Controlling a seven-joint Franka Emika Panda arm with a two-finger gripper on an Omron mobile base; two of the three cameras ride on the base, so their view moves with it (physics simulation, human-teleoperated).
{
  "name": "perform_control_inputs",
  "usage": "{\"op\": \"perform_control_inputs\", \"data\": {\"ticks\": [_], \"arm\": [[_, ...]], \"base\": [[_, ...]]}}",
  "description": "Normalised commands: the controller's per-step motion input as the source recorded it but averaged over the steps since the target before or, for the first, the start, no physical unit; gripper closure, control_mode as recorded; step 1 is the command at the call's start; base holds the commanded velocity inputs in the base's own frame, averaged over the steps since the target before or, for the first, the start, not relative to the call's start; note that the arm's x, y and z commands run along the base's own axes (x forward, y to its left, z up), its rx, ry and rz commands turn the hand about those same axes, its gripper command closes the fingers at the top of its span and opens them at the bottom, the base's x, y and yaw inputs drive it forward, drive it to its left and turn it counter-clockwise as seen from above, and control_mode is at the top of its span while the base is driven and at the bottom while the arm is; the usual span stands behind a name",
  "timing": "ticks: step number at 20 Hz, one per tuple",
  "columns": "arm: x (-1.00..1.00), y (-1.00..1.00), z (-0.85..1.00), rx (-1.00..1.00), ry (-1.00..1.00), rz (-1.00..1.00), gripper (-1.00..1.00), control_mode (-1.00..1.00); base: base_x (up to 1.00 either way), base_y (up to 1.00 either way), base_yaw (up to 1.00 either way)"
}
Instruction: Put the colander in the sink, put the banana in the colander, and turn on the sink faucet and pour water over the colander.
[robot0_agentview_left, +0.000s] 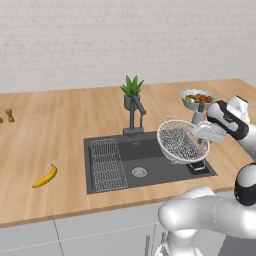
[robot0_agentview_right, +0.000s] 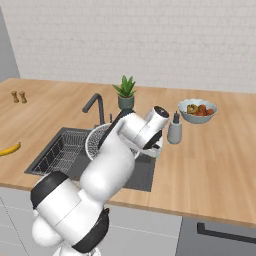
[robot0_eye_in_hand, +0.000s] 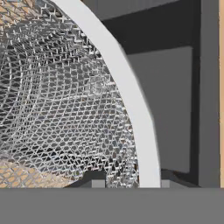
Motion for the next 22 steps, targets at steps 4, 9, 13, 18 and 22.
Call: {"op": "perform_control_inputs", "data": {"ticks": [4,9,13,18,22], "arm": [[0.11,0.42,0.0,0.0,0.2,0.39,1.0,-1.0],[0.39,0.11,0.0,0.04,0.26,0.33,1.0,-1.0],[0.57,0.0,0.0,0.1,0.22,0.16,1.0,-1.0],[0.44,0.04,-0.19,0.09,0.02,-0.01,1.0,-1.0],[0.29,0.09,-0.45,0.06,-0.04,-0.08,1.0,-1.0]], "base": [[0.0,0.0,0.0],[0.0,0.0,0.0],[0.0,0.0,0.0],[0.0,0.0,0.0],[0.0,0.0,0.0]]}}
